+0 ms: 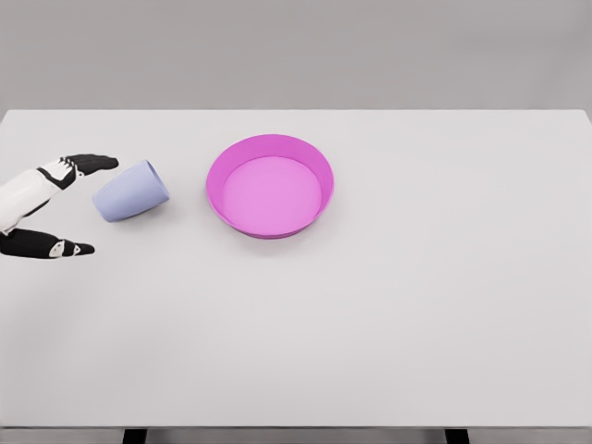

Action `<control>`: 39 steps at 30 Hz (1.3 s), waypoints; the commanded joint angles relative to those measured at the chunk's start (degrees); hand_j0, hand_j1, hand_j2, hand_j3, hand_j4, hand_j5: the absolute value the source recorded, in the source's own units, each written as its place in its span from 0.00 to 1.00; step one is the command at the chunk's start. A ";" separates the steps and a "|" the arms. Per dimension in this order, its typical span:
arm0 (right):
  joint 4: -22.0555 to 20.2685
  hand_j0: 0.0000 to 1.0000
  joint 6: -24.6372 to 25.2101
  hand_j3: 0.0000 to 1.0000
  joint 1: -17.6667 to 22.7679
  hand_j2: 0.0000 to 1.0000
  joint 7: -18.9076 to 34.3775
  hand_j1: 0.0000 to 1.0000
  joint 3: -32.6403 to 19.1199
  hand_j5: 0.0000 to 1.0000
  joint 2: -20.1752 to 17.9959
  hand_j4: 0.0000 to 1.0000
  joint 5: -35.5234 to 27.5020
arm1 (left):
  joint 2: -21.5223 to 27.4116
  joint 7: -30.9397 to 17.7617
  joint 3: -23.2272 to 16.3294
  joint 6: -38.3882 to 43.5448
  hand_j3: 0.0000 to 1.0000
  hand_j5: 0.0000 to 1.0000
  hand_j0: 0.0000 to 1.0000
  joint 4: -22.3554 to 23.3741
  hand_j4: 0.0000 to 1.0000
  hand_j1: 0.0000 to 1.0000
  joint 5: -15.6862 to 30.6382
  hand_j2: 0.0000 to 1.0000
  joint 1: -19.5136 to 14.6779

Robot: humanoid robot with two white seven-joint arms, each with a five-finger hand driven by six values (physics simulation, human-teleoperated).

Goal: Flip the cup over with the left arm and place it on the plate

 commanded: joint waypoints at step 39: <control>0.21 1.00 0.26 1.00 0.00 1.00 0.06 1.00 -0.01 1.00 0.00 1.00 0.15 | -13.32 -11.18 -3.96 53.65 1.00 1.00 1.00 -7.71 1.00 1.00 -31.78 1.00 -10.46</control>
